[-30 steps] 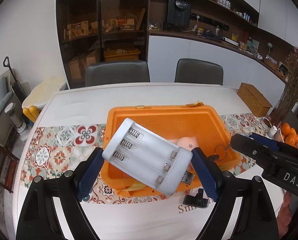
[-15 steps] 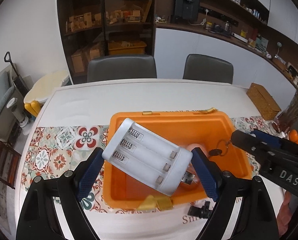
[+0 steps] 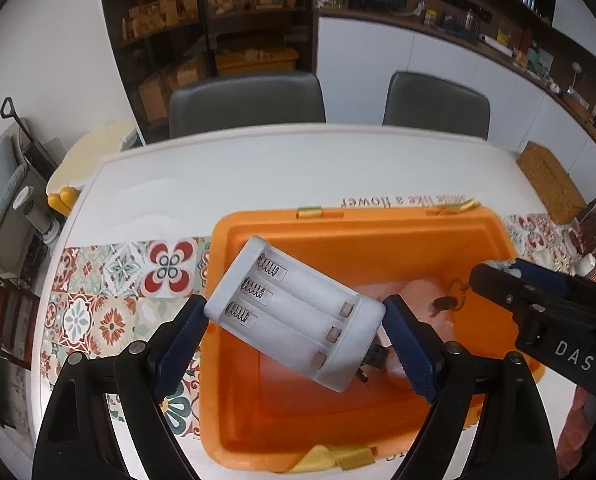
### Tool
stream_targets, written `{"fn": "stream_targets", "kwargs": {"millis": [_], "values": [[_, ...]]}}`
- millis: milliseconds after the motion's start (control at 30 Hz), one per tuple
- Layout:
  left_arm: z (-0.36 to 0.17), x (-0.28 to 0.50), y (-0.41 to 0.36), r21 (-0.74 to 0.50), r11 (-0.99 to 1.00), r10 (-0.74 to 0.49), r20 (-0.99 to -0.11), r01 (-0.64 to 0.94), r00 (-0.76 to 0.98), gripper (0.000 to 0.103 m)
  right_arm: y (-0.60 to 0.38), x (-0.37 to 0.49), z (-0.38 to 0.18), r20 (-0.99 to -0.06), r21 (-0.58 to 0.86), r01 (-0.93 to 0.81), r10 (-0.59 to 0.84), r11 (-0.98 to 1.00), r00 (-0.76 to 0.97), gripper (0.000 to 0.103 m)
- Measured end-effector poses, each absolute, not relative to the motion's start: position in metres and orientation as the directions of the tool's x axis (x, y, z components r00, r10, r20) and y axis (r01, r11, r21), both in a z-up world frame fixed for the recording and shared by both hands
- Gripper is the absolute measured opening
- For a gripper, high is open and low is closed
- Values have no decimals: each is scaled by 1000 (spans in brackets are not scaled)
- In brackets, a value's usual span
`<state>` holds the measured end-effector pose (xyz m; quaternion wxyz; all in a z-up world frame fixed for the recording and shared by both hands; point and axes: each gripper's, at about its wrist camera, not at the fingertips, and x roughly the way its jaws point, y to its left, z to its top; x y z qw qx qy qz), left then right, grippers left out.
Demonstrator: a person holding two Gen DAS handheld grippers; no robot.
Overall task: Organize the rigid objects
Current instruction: 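Open both grippers to drop the charger and doll into the crate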
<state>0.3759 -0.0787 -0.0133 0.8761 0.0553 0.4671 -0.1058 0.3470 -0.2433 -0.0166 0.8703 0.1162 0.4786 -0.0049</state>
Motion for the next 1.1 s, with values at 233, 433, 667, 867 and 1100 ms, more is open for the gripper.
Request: {"fn": "stream_targets", "kwargs": {"millis": [233, 433, 667, 867, 1100], "values": [[-36, 387, -85, 5, 968, -122, -863, 249, 490, 89, -243, 364, -38, -871, 180, 120, 101, 976, 482, 55], [-46, 390, -89, 21, 966, -105, -880, 258, 464, 89, -245, 368, -55, -896, 183, 125, 113, 975, 430, 55], [-55, 393, -90, 30, 967, -86, -896, 253, 436, 89, -247, 368, -64, -908, 186, 135, 118, 973, 402, 56], [-58, 392, -88, 29, 968, -81, -902, 249, 423, 89, -250, 365, -63, -909, 178, 146, 105, 973, 404, 71], [-53, 384, -88, 25, 969, -84, -902, 247, 423, 90, -250, 355, -54, -901, 169, 152, 90, 974, 424, 72]]}}
